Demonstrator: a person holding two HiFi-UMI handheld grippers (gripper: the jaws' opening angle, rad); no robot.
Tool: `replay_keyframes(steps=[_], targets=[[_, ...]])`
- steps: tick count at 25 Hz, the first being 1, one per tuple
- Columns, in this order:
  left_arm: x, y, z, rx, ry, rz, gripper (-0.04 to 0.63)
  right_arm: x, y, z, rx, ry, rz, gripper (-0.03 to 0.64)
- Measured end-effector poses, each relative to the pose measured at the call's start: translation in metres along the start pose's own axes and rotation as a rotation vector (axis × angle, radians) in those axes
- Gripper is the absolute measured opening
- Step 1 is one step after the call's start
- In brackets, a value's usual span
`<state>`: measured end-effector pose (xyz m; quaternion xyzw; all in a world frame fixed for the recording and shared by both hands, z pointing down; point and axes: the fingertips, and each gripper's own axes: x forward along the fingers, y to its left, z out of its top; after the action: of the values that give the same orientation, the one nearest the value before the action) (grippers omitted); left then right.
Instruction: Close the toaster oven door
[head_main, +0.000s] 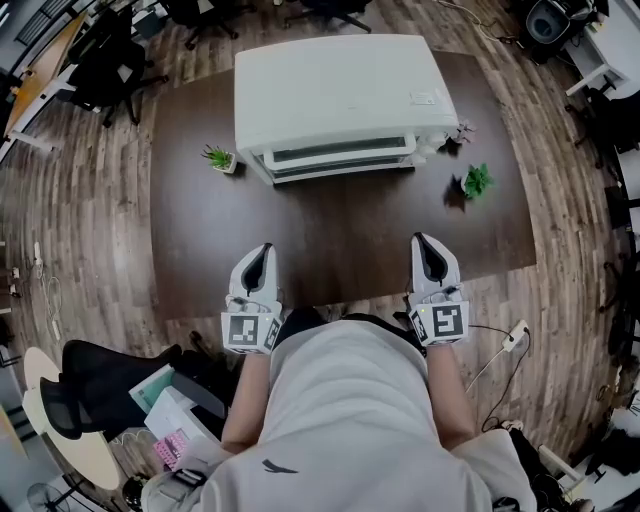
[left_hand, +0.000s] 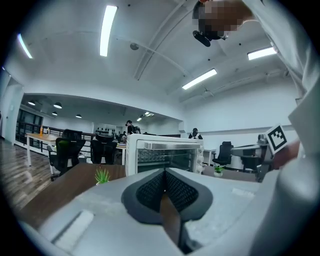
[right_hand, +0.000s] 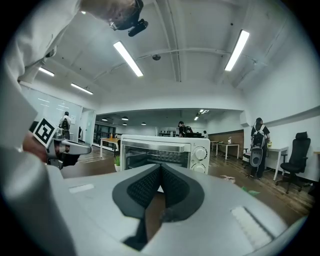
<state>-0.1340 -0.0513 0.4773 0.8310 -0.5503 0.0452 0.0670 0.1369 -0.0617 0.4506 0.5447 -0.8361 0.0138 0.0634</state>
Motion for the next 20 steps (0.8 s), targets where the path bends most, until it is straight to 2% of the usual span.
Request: replay_keyframes(steps=[4,20], targets=[[-0.003,0.007,0.003,0.003,-0.014,0.031,0.005,-0.003,-0.003,0.004,-0.011,-0.010,-0.024,-0.001],[-0.005,0.009,0.011,0.012,-0.035,0.028,0.005,-0.002,-0.015,0.003,0.026,-0.007,-0.074,-0.002]])
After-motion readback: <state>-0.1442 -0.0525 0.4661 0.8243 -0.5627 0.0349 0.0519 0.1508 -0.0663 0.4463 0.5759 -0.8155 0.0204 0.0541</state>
